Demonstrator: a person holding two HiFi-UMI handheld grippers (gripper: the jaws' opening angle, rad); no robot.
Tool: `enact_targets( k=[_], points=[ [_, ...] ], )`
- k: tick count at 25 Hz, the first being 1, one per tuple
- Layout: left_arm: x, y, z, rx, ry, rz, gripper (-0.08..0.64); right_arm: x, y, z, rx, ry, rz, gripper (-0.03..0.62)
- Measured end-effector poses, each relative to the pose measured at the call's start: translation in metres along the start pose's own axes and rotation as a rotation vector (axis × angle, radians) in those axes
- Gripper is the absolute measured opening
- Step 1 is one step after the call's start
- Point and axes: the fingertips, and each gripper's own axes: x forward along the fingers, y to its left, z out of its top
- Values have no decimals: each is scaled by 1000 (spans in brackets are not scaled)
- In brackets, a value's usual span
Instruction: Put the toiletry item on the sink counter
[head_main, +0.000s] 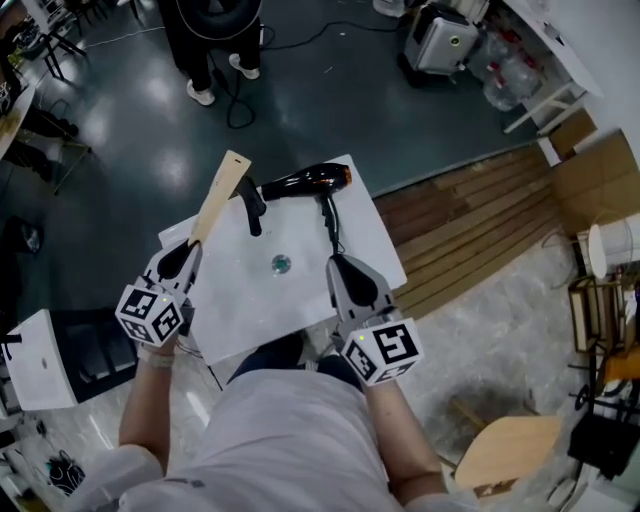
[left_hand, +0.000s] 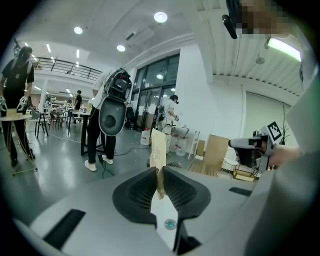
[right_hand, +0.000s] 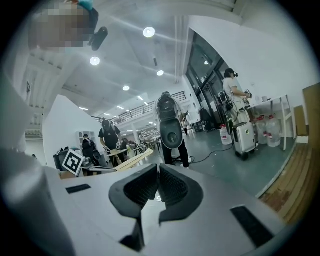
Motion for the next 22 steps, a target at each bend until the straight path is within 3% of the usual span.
enact_targets(
  k=[9, 22],
  points=[
    [25, 72, -31, -56, 44, -10, 52, 53, 28, -14, -10, 70, -4, 28],
    [76, 113, -118, -147, 153, -57, 52, 87, 30, -55, -8, 193, -43, 28]
  ],
)
